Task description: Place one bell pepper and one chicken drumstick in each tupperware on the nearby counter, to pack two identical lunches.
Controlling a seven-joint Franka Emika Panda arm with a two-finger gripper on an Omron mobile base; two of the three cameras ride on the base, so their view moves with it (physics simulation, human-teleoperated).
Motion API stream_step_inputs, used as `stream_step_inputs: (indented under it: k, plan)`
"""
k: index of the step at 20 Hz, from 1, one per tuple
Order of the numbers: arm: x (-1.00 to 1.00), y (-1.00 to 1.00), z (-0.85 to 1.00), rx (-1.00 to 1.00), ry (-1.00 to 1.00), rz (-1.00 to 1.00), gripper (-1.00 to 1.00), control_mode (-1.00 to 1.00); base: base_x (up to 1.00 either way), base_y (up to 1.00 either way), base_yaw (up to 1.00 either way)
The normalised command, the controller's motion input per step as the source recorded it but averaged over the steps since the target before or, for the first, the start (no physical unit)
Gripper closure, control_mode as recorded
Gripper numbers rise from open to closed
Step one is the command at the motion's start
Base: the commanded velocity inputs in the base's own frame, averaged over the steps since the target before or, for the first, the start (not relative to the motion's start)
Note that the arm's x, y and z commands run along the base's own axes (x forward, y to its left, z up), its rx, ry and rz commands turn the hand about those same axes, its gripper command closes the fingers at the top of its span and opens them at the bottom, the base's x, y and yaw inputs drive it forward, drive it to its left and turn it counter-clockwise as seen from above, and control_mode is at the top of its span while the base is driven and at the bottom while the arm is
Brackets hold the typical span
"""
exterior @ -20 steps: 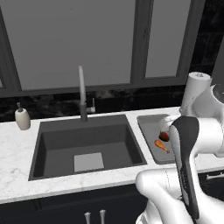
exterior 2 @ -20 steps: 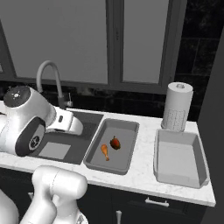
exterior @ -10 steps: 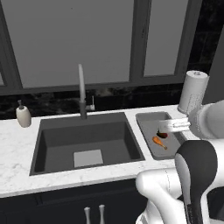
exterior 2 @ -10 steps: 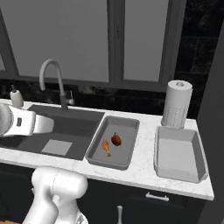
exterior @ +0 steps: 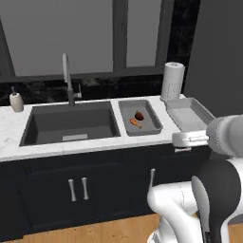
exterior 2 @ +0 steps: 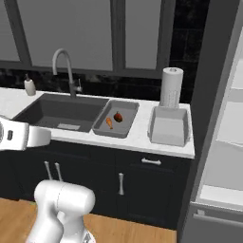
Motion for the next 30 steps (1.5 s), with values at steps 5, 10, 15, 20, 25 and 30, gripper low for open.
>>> stream_step_inputs:
  k: [5,10,15,20,25,30]
  plan:
    - [0.0,0.0,0.0,0.0,0.0,0.0,-1.0,1.0,-0.45,-1.0,0.03]
    - [0.0,0.0,0.0,0.0,0.0,0.0,-1.0,1.0,-0.06,-1.0,0.01]
    - [0.0,0.0,0.0,0.0,0.0,0.0,-1.0,1.0,0.01,-1.0,0.0]
    - [0.0,0.0,0.0,0.0,0.0,0.0,-1.0,1.0,0.4,-0.73,0.0]
    - [0.0,0.0,0.0,0.0,0.0,0.0,-1.0,1.0,0.41,-0.45,0.0]
    - [0.0,0.0,0.0,0.0,0.0,0.0,-1.0,1.0,0.37,-0.37,0.0]
